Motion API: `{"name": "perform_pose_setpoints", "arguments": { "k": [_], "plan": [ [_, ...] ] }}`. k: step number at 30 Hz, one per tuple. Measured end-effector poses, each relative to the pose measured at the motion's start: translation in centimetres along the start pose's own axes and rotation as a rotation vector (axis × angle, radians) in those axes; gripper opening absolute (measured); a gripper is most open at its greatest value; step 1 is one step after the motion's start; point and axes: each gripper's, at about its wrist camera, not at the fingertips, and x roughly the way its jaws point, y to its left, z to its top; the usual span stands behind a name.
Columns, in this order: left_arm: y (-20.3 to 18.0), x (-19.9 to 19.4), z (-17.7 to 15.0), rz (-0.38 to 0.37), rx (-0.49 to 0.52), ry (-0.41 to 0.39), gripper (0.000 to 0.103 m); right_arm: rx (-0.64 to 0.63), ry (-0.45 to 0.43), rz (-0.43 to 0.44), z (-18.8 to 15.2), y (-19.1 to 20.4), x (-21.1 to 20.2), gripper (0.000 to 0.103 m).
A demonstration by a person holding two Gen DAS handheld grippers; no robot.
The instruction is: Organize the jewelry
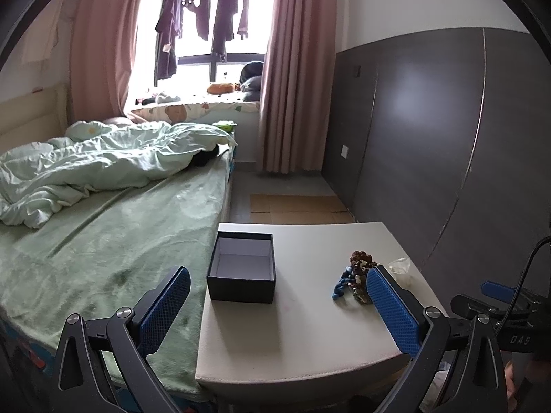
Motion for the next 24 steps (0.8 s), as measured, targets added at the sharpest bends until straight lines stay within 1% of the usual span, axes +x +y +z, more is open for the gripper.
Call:
{"name": "perform_pose_setpoints", "arguments": {
  "k": [16, 21, 24],
  "plan": [
    [-0.4, 0.4, 0.3, -0.013, 0.007, 0.001, 0.102, -0.010, 0.007, -0.008, 0.1, 0.3, 0.4, 0.103],
    [-0.8, 1.0, 0.6, -0.019, 0.011, 0.005, 0.102, -0.002, 0.008, -0.010, 0.4, -0.4, 0.5, 0.103],
    [-1.3, 1.7, 0.8, -0.037, 0.018, 0.019, 0.102, 0.016, 0.011, 0.003, 0.7, -1.2, 0.6, 0.103]
  ]
}}
